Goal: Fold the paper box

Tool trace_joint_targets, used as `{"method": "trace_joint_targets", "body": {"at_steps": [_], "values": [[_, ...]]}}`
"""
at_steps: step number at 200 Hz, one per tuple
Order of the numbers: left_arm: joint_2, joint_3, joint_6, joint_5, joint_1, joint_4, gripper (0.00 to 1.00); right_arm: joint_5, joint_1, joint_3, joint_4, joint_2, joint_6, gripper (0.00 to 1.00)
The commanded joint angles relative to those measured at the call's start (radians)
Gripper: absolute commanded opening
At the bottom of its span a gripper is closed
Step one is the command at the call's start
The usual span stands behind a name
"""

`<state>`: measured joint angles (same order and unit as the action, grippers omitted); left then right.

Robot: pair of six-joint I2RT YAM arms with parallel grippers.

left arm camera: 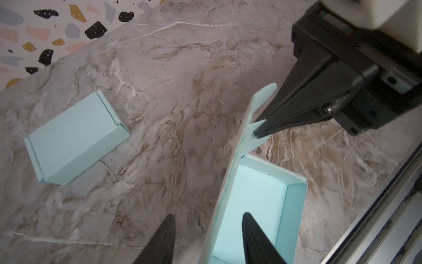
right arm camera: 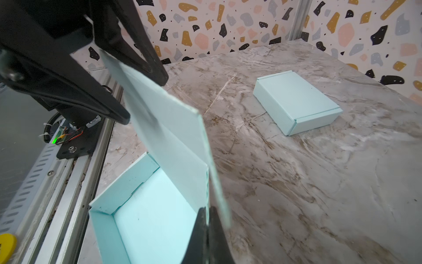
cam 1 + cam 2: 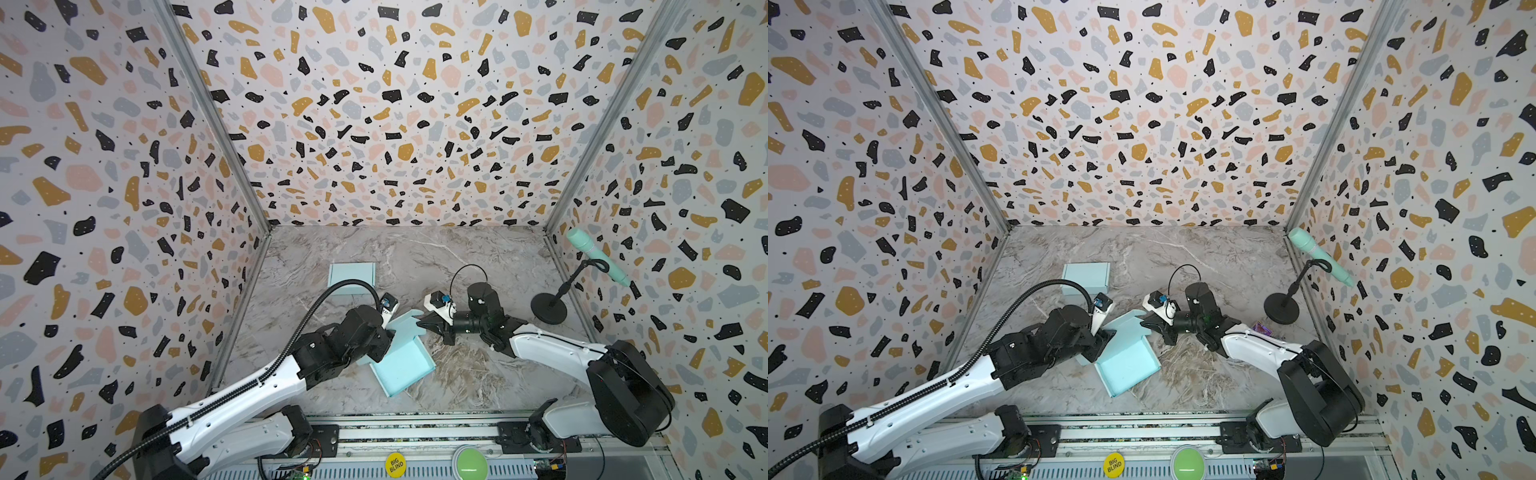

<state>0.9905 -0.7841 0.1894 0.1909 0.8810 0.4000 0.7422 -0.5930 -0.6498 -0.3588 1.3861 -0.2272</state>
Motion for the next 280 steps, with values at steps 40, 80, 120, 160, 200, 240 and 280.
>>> {"method": "trace_joint_targets", "body": {"at_steps": [40,80,120,160,200,240,280], "values": [[-0.021,0.165,0.204,-0.145,-0.157,-0.287,0.63,-0.028,0.06,-0.08,0.155,0.072,0.02,0.0],[-0.023,0.215,0.229,-0.146,-0.171,-0.313,0.64,-0.051,0.076,-0.072,0.146,0.053,0.035,0.0],[-0.025,0.261,0.247,-0.151,-0.171,-0.336,0.61,-0.057,0.097,-0.063,0.136,0.036,0.055,0.0],[-0.049,0.279,0.251,-0.151,-0.171,-0.326,0.53,-0.067,0.111,-0.065,0.144,0.032,0.064,0.0],[-0.085,0.293,0.258,-0.14,-0.171,-0.294,0.38,-0.066,0.118,-0.064,0.138,0.024,0.074,0.0],[-0.09,0.316,0.267,-0.143,-0.171,-0.308,0.29,-0.06,0.118,-0.058,0.131,0.014,0.077,0.0],[-0.087,0.307,0.262,-0.137,-0.171,-0.296,0.19,-0.062,0.118,-0.059,0.132,0.015,0.077,0.0]]}}
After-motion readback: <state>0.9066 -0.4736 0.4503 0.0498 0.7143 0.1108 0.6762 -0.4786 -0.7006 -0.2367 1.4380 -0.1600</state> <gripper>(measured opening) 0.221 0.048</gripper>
